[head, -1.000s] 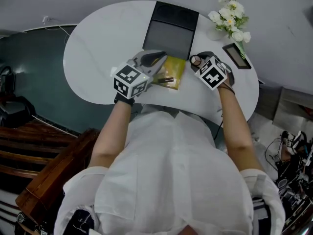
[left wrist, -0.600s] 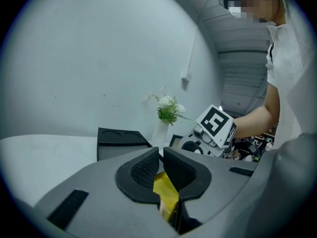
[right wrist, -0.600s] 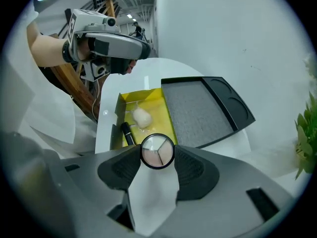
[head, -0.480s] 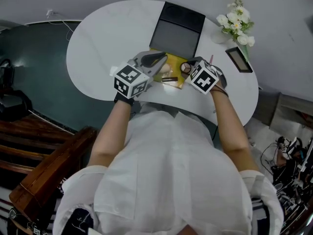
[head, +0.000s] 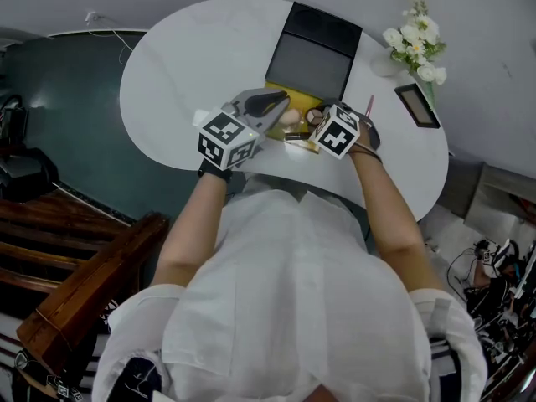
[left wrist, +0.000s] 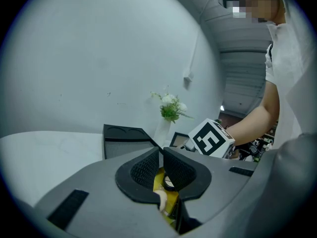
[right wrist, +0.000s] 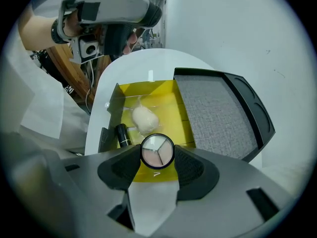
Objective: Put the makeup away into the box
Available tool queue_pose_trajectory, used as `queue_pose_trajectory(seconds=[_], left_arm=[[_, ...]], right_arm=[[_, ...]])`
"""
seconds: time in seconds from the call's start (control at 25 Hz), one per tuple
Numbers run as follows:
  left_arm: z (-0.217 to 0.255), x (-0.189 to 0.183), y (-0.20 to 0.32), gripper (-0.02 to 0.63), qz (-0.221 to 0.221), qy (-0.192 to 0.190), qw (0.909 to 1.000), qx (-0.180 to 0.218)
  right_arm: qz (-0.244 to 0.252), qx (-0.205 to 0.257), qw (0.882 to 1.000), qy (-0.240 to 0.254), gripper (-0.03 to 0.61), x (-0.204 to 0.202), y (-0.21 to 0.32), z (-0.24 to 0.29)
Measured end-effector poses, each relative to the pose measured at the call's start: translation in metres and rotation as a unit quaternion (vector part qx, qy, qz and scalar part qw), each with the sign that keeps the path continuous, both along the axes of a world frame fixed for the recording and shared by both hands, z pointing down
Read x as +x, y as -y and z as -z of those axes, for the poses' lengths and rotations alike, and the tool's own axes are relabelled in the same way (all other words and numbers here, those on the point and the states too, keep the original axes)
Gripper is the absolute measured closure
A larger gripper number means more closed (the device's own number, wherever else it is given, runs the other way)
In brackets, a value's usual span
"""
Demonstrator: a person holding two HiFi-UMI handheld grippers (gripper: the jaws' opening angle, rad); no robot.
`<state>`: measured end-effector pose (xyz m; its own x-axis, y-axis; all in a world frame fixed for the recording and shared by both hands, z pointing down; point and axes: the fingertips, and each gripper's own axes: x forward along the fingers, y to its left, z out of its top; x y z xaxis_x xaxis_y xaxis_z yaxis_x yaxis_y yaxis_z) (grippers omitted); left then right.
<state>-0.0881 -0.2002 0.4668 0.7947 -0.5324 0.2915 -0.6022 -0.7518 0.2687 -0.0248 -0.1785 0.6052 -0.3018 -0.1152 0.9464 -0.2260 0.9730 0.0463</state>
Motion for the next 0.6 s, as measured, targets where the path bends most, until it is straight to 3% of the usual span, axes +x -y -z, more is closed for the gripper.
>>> queue_pose_trajectory(seconds=[0.6], left_arm=[[0.0008, 0.0084, 0.0002, 0.592, -0.012, 0.001, 0.9999, -0.002]], right_arm=[[-0.002, 0.0, 1.0, -0.003, 0.367, 0.0036, -0.0022, -0.0084]])
